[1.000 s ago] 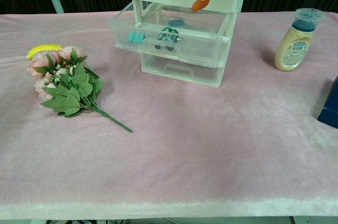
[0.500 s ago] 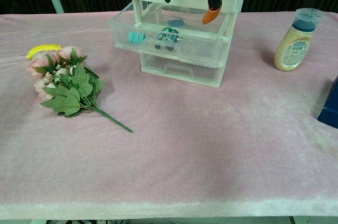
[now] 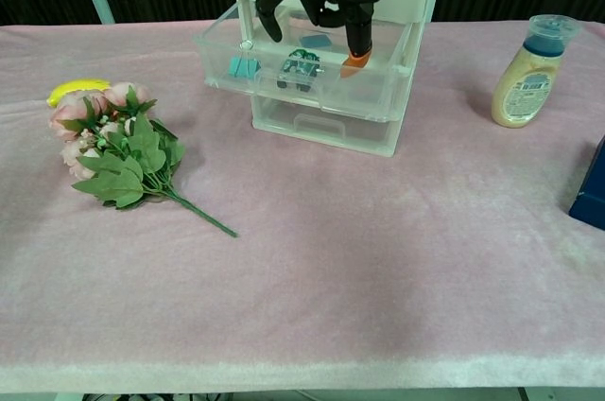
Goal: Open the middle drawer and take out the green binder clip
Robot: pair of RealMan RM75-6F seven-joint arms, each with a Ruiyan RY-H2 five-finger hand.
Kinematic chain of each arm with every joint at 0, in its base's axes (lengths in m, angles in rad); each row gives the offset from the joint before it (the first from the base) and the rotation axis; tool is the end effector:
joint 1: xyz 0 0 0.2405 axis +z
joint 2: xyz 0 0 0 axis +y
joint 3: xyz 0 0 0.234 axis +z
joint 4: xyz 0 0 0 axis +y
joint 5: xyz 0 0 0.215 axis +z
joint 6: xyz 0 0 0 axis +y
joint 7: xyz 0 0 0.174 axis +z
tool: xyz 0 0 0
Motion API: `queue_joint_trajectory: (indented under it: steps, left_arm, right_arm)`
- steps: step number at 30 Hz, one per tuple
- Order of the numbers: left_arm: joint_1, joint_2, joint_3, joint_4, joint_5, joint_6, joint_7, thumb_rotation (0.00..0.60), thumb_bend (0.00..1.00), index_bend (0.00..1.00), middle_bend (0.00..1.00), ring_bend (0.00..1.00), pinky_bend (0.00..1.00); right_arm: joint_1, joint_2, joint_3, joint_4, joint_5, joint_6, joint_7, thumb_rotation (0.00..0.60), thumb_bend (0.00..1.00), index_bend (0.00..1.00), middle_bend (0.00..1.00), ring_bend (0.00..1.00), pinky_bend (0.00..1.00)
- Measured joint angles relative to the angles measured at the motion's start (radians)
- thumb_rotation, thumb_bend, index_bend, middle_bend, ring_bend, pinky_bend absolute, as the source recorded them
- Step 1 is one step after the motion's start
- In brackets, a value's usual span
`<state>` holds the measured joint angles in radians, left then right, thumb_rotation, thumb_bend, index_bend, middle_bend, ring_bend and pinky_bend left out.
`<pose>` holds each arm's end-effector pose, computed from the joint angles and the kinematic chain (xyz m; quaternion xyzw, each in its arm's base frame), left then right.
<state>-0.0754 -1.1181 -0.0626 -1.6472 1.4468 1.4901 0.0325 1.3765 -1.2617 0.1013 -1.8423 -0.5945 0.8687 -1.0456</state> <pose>-0.2947 0.2089 0.1478 -0.5731 -0.3981 -0.3836 0.6049 0.0408 -0.3569 -0.0025 0.8862 -0.0548 0.2344 0.3960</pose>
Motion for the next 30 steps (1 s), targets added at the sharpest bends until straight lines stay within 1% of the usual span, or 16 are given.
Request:
queue_joint_trajectory:
  steps: [9,16,23,26,30]
  left_arm:
    - [-0.001,0.003,-0.001,-0.003,-0.006,-0.006,-0.003,0.600,0.00,0.00,0.00,0.00,0.00]
    - [-0.002,0.004,-0.003,-0.005,-0.011,-0.008,-0.004,0.600,0.00,0.00,0.00,0.00,0.00]
    - [-0.003,0.005,-0.005,-0.007,-0.015,-0.011,-0.005,0.600,0.00,0.00,0.00,0.00,0.00]
    - [-0.002,0.005,-0.004,-0.007,-0.016,-0.011,-0.006,0.600,0.00,0.00,0.00,0.00,0.00]
    - [-0.003,0.006,-0.005,-0.007,-0.017,-0.011,-0.010,0.600,0.00,0.00,0.00,0.00,0.00]
  right_arm:
    - [0.023,-0.031,-0.038,0.040,-0.001,0.005,0.011,0.600,0.08,0.32,0.91,0.92,0.79]
    - [0.032,-0.062,-0.056,0.075,-0.006,0.008,0.024,0.600,0.08,0.32,0.91,0.92,0.79]
    - [0.036,-0.078,-0.066,0.086,-0.018,0.012,0.040,0.600,0.08,0.33,0.91,0.92,0.79]
    - [0.036,-0.082,-0.068,0.086,-0.021,0.013,0.049,0.600,0.10,0.35,0.91,0.92,0.79]
    - [0.036,-0.086,-0.072,0.087,-0.031,0.016,0.056,0.600,0.15,0.46,0.91,0.92,0.79]
